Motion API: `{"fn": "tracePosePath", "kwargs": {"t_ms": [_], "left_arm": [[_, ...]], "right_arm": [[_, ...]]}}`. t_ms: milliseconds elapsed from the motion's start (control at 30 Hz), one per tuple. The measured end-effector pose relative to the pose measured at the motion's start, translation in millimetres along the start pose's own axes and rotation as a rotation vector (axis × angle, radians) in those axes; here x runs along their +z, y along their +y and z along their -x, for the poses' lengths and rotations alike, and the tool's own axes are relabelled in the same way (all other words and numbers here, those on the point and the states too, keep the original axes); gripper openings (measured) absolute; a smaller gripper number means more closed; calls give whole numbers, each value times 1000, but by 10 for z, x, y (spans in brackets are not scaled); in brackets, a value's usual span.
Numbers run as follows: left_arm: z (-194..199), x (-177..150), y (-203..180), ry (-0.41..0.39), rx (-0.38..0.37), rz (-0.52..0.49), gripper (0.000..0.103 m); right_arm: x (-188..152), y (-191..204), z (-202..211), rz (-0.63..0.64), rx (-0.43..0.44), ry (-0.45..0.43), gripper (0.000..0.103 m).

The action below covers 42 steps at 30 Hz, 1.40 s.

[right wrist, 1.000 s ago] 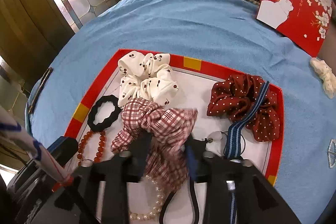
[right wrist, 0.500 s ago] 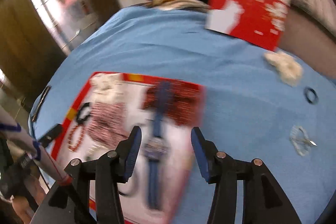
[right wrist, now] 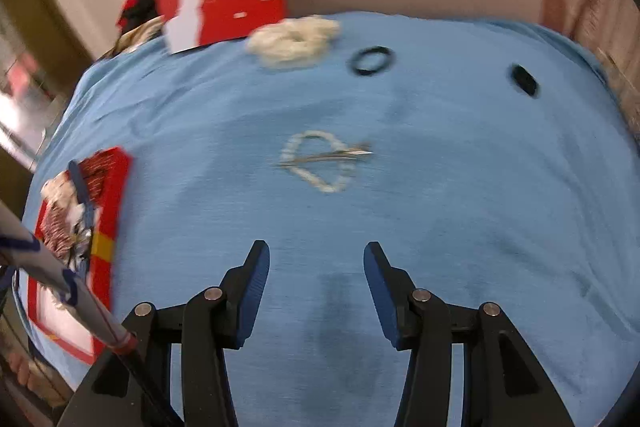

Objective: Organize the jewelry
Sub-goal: 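Grasp the silver hair clip with the right tool and lift it off the bracelet, then grasp the pale bead bracelet with the left tool while the right tool holds the clip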

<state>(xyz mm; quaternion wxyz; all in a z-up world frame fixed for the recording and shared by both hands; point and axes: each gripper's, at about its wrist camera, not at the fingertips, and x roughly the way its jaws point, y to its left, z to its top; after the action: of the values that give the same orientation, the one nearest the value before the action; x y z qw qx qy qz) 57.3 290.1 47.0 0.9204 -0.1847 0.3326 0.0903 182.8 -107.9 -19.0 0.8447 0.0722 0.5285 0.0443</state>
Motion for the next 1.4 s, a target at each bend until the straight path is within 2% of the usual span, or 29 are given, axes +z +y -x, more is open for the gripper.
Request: {"fn": "tracePosePath", "kwargs": {"t_ms": [233, 367, 467, 600, 700, 733, 767, 833, 867, 967, 1033, 1167, 1233, 1300, 1333, 1367, 1400], "left_arm": [[-159, -288, -902, 52, -95, -231, 49], [-279, -469, -1327, 87, -126, -346, 49], [-344, -531, -1499, 104, -138, -383, 50], [-485, -574, -1650, 145, -152, -382, 50], [-626, -590, -1725, 180, -153, -371, 50], [-659, -602, -1744, 189, -152, -371, 50], [-692, -615, -1760, 195, -145, -375, 50], [-748, -648, -1781, 202, -125, -392, 50], [-758, -661, -1786, 205, -119, -397, 50], [-777, -670, -1774, 216, -114, -392, 50], [-779, -662, -1752, 223, -117, -379, 50], [-809, -669, -1714, 244, -118, -350, 50], [-828, -689, -1703, 260, -123, -333, 50], [-849, -707, -1711, 275, -128, -321, 50], [-859, -711, -1717, 280, -131, -316, 50], [-871, -712, -1726, 285, -136, -313, 50], [-878, -711, -1737, 287, -138, -312, 50]], "right_arm": [[62, -410, -153, -58, -21, -4, 53], [155, -552, -294, -82, 6, -3, 53], [271, -533, -373, -73, 59, -11, 53], [482, -460, -497, -122, 160, -12, 53], [603, -368, -599, -130, 160, -14, 53], [622, -342, -634, -129, 160, -9, 45], [630, -314, -676, -124, 154, 7, 30], [598, -298, -683, -98, 152, 25, 24], [559, -312, -664, -88, 169, 36, 10], [333, -417, -589, -88, 234, 99, 5], [126, -495, -480, -64, 218, 112, 5], [-221, -638, -234, 9, 85, 92, 5], [-304, -685, -123, 26, 50, 59, 6], [-311, -708, -32, 34, 71, 5, 20], [-290, -701, -17, 43, 83, -16, 36], [-275, -669, -7, 63, 83, -40, 46], [-260, -615, -9, 97, 65, -61, 46]]}}
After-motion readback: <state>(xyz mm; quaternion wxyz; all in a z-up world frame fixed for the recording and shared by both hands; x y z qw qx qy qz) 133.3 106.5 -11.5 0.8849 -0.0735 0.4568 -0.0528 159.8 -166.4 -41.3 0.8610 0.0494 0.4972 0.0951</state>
